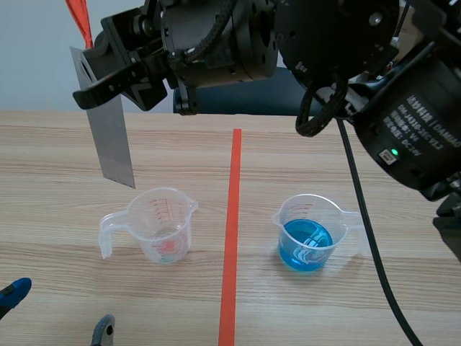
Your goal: Do the redox reaction experiment. put the plate into the left beaker
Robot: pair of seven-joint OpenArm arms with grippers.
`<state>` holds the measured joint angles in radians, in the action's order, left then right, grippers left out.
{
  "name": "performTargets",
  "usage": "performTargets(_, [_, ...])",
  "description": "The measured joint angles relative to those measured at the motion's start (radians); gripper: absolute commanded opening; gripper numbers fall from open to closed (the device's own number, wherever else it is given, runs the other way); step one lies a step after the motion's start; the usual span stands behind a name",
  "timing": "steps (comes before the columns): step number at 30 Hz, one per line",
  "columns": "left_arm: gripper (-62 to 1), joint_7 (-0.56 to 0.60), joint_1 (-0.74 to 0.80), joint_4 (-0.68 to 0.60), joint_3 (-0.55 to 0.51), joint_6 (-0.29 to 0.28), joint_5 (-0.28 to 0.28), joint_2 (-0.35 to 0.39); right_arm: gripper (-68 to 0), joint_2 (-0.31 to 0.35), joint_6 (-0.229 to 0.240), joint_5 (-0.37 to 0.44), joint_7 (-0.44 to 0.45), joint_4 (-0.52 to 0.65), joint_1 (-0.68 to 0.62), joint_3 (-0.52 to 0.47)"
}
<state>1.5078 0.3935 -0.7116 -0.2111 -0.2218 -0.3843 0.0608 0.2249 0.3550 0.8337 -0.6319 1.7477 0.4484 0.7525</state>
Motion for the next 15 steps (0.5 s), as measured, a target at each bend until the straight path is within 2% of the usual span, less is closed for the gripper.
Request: performTargets(15, [1.4, 0.000, 0.000, 0.000, 0.000, 0.000, 0.000, 0.000, -67.1, 0.000, 0.000, 0.000, 0.029, 0.000, 0.000, 0.000])
